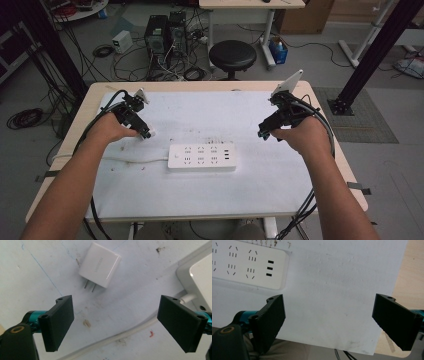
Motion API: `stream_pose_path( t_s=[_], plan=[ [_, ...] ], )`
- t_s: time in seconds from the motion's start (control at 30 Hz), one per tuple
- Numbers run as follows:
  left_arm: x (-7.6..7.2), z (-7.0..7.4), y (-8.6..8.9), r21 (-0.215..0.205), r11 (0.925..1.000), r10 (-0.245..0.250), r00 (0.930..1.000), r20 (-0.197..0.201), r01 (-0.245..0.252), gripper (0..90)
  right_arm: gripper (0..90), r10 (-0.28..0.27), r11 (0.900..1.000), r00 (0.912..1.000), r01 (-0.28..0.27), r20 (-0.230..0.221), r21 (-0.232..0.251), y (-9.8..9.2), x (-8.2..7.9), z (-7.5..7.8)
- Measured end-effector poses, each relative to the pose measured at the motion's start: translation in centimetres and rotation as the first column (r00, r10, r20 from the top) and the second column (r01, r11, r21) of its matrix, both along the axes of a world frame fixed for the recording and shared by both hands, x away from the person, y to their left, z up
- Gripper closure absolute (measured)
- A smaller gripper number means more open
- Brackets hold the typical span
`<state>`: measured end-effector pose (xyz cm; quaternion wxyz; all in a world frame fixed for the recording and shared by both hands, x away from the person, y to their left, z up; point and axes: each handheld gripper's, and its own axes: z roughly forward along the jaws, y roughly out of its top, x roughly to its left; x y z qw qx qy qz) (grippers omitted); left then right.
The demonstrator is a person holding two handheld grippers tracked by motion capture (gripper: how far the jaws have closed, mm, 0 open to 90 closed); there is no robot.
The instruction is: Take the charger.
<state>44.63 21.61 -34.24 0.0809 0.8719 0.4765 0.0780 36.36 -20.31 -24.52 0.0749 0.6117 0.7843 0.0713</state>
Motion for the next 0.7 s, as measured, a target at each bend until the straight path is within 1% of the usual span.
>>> stream_pose_path(
  t_s=[0.03, 0.17, 0.2, 0.37, 0.4, 0.47, 0.53, 0.6, 0.7],
  plan=[
    [0.2, -0.2, 0.1, -0.008, 1.0000, -0.001, 1.0000, 0.000, 0.001, 13.9, 10.9, 0.003, 1.000, 1.0000, -0.003, 0.000, -0.003, 0.0, 0.0, 0.0],
    [0.9, -1.0, 0.1, -0.004, 1.0000, -0.007, 1.0000, -0.002, 0.007, 13.9, 10.9, 0.004, 1.000, 1.0000, -0.004, 0.005, 0.012, 0.1, 0.0, 0.0],
    [1.0, -1.2, 0.1, -0.003, 0.9999, -0.016, 0.9999, -0.005, 0.016, 13.9, 10.9, 0.004, 1.000, 1.0000, -0.004, 0.005, 0.008, 0.1, 0.0, 0.0],
    [2.0, -2.4, -0.1, 0.009, 0.9988, -0.047, 0.9984, -0.030, 0.047, 13.9, 10.9, 0.005, 1.000, 1.0000, -0.005, 0.000, 0.000, 0.1, 0.1, -0.2],
    [2.1, -2.5, -0.1, 0.006, 0.9990, -0.044, 0.9987, -0.028, 0.044, 13.9, 10.9, 0.005, 1.000, 1.0000, -0.005, -0.001, 0.000, 0.2, 0.1, -0.2],
    [2.5, -3.0, -0.1, 0.010, 0.9988, -0.047, 0.9982, -0.037, 0.047, 13.9, 10.9, 0.013, 1.000, 0.9999, -0.013, 0.000, 0.000, 0.2, 0.0, -0.2],
    [2.8, -3.4, -0.1, -0.007, 0.9987, -0.050, 0.9978, -0.044, 0.050, 13.9, 10.9, 0.011, 1.000, 0.9999, -0.011, -0.001, -0.001, 0.3, 0.0, -0.2],
    [3.0, -3.7, -0.2, 0.006, 0.9982, -0.060, 0.9972, -0.044, 0.060, 13.9, 10.9, 0.012, 1.000, 0.9999, -0.012, 0.002, 0.001, 0.3, 0.0, -0.2],
    [3.4, -4.2, -0.2, 0.012, 0.9982, -0.058, 0.9971, -0.050, 0.058, 13.9, 10.9, 0.014, 1.000, 0.9999, -0.014, 0.002, 0.002, 0.3, 0.0, -0.4]
  ],
)
